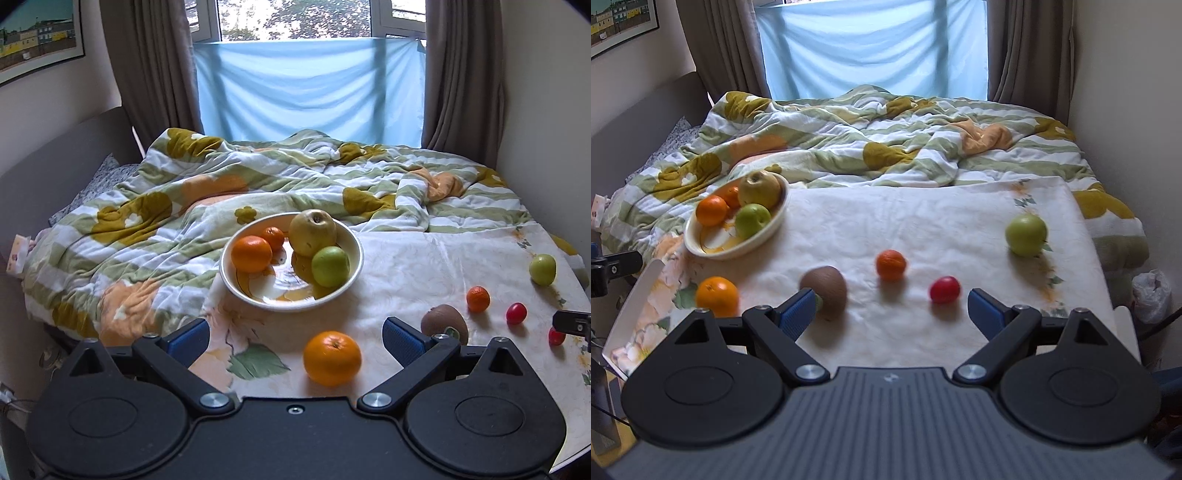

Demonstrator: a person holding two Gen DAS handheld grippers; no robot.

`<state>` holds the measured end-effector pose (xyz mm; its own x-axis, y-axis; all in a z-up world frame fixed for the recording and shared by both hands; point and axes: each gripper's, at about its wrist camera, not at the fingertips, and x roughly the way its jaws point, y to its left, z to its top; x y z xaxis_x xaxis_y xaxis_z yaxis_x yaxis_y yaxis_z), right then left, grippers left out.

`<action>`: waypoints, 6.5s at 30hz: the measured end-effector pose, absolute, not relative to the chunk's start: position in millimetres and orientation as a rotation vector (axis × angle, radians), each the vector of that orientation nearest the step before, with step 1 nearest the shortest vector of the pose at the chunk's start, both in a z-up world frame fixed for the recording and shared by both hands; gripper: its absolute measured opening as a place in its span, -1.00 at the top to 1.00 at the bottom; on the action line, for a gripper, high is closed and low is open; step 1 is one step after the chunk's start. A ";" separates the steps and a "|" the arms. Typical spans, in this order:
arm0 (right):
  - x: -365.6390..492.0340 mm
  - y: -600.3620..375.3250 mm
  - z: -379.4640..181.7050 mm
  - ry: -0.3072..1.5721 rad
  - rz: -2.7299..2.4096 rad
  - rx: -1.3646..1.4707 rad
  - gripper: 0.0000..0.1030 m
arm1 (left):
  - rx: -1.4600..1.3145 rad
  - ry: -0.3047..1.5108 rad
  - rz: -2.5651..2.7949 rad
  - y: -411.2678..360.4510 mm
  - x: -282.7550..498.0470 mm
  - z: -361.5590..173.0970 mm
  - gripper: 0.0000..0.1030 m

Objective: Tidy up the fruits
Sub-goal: 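Move both tools back toward the remaining fruits on the cloth, then grasp the large orange with the left tool while the right tool grasps a red tomato, then carry the large orange into the duck bowl and open the left tool, then lower the red tomato into the duck bowl and open the right tool, then move both tools back toward the kiwi and the other red tomato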

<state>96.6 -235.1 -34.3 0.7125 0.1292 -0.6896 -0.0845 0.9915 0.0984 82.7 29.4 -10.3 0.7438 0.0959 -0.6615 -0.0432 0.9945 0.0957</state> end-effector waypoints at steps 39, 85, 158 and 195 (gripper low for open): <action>186.8 -270.0 -141.3 0.846 0.329 -0.106 -0.62 | -0.018 0.894 0.290 -4.7 151.2 -125.5 -0.26; 158.2 -202.1 -39.1 0.705 0.413 -0.071 0.02 | -0.023 0.755 0.210 29.8 100.2 -17.7 -0.24; 306.0 23.1 -64.8 0.921 0.448 -0.025 0.02 | -0.017 0.882 -0.016 153.7 195.7 -64.7 -0.94; 227.2 -36.3 -4.6 0.768 0.262 0.050 -1.00 | 0.089 0.765 -0.113 139.6 158.1 -10.8 -0.94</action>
